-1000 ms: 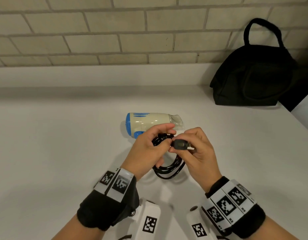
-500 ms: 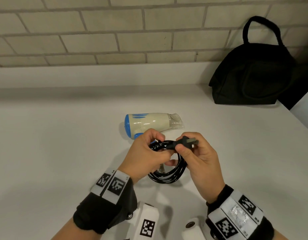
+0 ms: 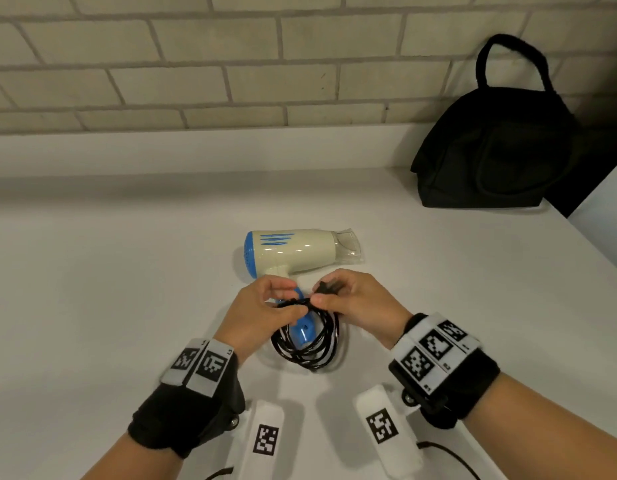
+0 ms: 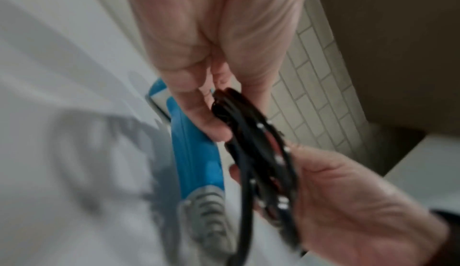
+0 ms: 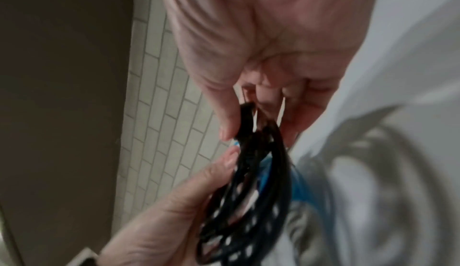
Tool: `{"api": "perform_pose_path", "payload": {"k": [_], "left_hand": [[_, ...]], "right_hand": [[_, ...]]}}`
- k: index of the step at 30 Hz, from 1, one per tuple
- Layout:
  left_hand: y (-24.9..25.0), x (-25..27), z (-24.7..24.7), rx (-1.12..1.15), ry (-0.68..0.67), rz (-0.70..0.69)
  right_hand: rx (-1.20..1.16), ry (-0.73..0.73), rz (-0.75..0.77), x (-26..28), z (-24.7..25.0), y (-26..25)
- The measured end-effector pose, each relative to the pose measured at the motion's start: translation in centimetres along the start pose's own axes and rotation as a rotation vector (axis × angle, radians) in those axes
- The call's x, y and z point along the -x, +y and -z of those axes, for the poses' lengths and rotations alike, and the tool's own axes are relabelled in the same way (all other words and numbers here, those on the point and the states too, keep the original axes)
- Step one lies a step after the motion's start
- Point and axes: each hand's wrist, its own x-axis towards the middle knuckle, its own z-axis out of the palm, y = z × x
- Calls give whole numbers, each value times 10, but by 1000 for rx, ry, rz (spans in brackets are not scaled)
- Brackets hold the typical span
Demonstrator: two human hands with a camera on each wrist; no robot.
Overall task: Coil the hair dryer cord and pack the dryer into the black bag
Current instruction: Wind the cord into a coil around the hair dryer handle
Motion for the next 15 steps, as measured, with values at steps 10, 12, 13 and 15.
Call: {"api": "perform_pose_path", "payload": {"k": [10, 12, 13, 15], "left_hand": [[-9, 18, 9, -128, -12, -40], [-11, 20, 9, -152, -45, -17], [-14, 20, 10, -159, -55, -11], [-15, 22, 11, -169, -53, -14]], "right_hand": [[225, -273, -37, 20, 1, 15], [296, -258, -29, 23, 4, 16], [324, -250, -29, 25, 4, 16], [348, -241, -24, 29, 5, 13]]}}
